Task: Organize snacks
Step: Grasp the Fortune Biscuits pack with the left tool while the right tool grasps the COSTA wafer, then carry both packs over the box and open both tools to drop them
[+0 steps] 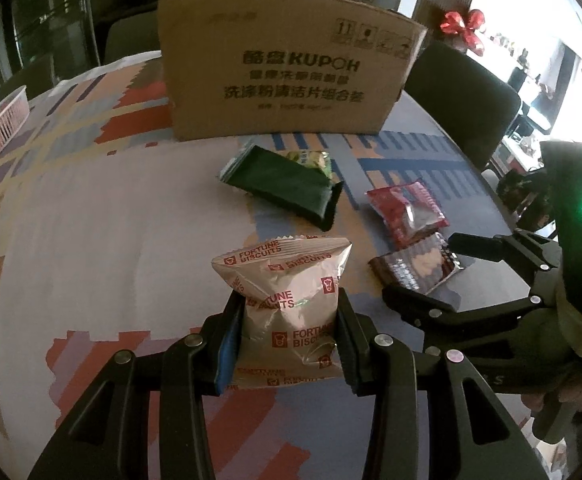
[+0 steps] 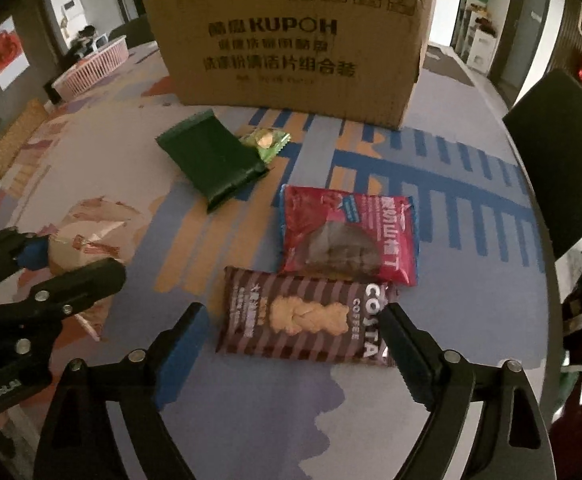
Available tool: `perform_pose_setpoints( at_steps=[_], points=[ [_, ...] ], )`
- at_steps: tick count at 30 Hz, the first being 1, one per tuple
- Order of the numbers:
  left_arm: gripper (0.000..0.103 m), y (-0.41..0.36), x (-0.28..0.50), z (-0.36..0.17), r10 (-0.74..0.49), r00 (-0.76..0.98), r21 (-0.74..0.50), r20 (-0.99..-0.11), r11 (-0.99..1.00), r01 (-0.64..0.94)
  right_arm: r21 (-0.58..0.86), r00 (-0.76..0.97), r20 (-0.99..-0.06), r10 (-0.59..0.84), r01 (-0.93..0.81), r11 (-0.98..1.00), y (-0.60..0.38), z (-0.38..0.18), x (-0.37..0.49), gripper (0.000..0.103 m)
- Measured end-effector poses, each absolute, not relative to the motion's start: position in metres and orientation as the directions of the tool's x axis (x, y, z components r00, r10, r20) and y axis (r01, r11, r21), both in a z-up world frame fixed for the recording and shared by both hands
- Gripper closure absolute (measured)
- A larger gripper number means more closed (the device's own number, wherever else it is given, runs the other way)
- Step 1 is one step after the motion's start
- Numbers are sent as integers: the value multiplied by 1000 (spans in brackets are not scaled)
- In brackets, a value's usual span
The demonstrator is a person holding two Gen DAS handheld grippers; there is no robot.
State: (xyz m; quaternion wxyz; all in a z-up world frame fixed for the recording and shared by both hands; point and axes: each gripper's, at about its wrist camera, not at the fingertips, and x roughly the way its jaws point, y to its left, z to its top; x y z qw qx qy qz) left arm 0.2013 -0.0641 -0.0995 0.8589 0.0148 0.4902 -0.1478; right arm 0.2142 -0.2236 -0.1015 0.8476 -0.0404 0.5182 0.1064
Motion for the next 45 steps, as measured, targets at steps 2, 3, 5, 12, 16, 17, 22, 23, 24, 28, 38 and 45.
perform_pose_setpoints(
  at_steps=[2, 3, 5, 12, 16, 17, 22, 23, 24, 28, 38, 45],
  points=[
    [61, -63, 202, -101, -234, 475, -118, -848, 958, 261, 37, 445, -886, 131, -215, 976, -223, -102, 215, 14],
    [61, -63, 203, -102, -230, 475, -115, -849, 959, 258, 28, 446, -887, 122, -210, 977, -222, -103, 215, 14],
    [61, -62, 204, -103, -223, 475, -110, -851, 961, 254, 8, 448, -889, 99, -202, 979, -221, -106, 216, 14],
    [61, -64, 203, -102, -226, 475, -110, -851, 959, 260, 0, 474, -875, 98, -202, 979, -222, -102, 211, 30],
    [61, -66, 200, -97, -232, 485, -110, -843, 957, 268, -22, 517, -850, 98, -221, 975, -221, -89, 201, 55],
    [61, -67, 200, -96, -235, 486, -111, -842, 957, 269, -29, 529, -843, 97, -225, 974, -221, -83, 198, 62],
    [61, -73, 199, -87, -244, 498, -108, -832, 952, 287, -28, 559, -823, 99, -213, 977, -228, -66, 192, 77],
    [61, -75, 199, -85, -248, 501, -108, -829, 951, 291, -31, 567, -818, 96, -210, 977, -230, -62, 192, 80],
    [61, -78, 200, -82, -254, 504, -110, -826, 948, 298, -37, 575, -813, 90, -206, 978, -232, -58, 191, 83],
    [61, -90, 203, -68, -272, 518, -106, -811, 939, 327, -33, 605, -792, 84, -180, 983, -243, -43, 187, 89],
    [61, -121, 217, -36, -304, 548, -94, -779, 921, 377, 20, 634, -768, 95, -124, 992, -270, -24, 190, 94],
    [61, -127, 225, -16, -323, 569, -96, -756, 915, 391, 51, 672, -729, 126, -130, 990, -274, -4, 191, 94]
  ],
)
